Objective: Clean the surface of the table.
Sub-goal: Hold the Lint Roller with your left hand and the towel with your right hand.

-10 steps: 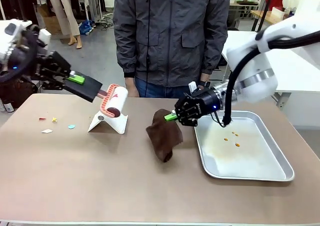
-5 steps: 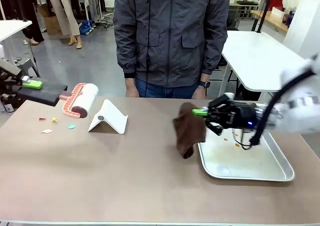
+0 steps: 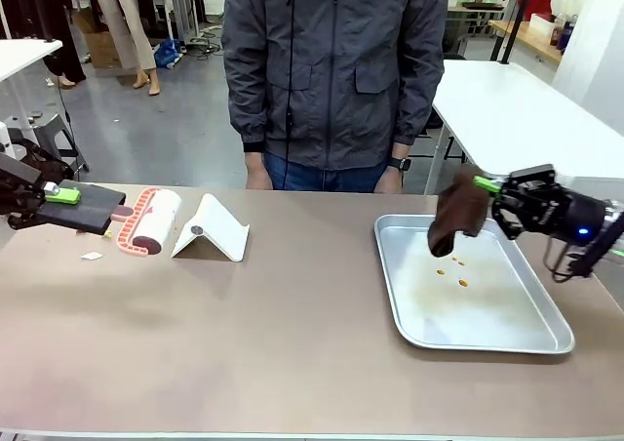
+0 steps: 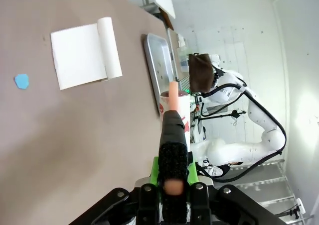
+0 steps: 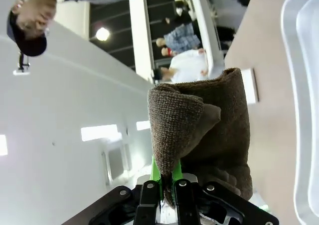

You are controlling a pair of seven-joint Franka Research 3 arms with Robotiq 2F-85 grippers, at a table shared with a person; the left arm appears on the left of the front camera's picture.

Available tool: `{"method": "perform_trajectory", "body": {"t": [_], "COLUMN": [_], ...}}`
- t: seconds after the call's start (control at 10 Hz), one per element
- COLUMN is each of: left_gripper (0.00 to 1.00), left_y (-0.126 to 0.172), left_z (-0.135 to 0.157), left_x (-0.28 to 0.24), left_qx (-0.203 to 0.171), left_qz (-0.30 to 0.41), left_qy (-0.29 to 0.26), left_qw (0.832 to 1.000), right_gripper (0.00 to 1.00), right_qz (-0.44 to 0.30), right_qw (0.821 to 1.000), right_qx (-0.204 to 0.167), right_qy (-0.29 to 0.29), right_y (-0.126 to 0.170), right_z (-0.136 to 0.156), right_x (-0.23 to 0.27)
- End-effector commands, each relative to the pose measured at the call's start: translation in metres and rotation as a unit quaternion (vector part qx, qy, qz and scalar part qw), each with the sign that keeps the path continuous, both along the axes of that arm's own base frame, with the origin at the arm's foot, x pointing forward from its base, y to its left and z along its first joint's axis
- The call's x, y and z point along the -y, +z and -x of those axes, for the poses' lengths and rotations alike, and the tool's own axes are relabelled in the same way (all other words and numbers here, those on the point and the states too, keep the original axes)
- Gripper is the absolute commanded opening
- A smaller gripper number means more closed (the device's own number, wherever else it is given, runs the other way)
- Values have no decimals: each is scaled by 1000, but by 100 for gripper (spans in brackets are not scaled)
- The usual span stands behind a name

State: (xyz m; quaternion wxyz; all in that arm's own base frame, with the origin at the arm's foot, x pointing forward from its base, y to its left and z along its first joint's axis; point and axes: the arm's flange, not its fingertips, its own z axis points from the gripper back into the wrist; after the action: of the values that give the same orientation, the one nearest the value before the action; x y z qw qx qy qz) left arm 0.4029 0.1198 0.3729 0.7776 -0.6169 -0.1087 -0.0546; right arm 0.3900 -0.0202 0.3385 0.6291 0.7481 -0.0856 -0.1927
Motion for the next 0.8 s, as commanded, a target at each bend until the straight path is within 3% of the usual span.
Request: {"method": "perform_trajectory", "body": {"t": [0.0, 0.1, 0.4, 0.5, 0.6, 0.7], "left_gripper": [4, 4, 4, 4, 4, 4], "left_y": [-2, -4, -13, -9, -9, -9], "left_z": [16, 19, 38, 21, 21, 21], "left_x": [-7, -8, -10, -15, -15, -15], "left_qx": [48, 53, 30, 27, 27, 27], "left_qz": [44, 48, 80, 38, 38, 38], "left_qy": [15, 18, 110, 36, 36, 36], "left_qw": [998, 997, 990, 998, 998, 998], "right_gripper": [0, 0, 0, 0, 0, 0], "right_qz": [28, 31, 74, 92, 122, 70], "right_qw": [999, 999, 996, 993, 991, 996], "right_qx": [-29, -34, -51, -62, -45, -43], "right_qy": [-8, -18, -26, -26, -13, -31], "right_y": [14, 18, 22, 20, 17, 14], "right_z": [54, 57, 63, 60, 57, 24], "right_x": [11, 24, 44, 39, 33, 67]}}
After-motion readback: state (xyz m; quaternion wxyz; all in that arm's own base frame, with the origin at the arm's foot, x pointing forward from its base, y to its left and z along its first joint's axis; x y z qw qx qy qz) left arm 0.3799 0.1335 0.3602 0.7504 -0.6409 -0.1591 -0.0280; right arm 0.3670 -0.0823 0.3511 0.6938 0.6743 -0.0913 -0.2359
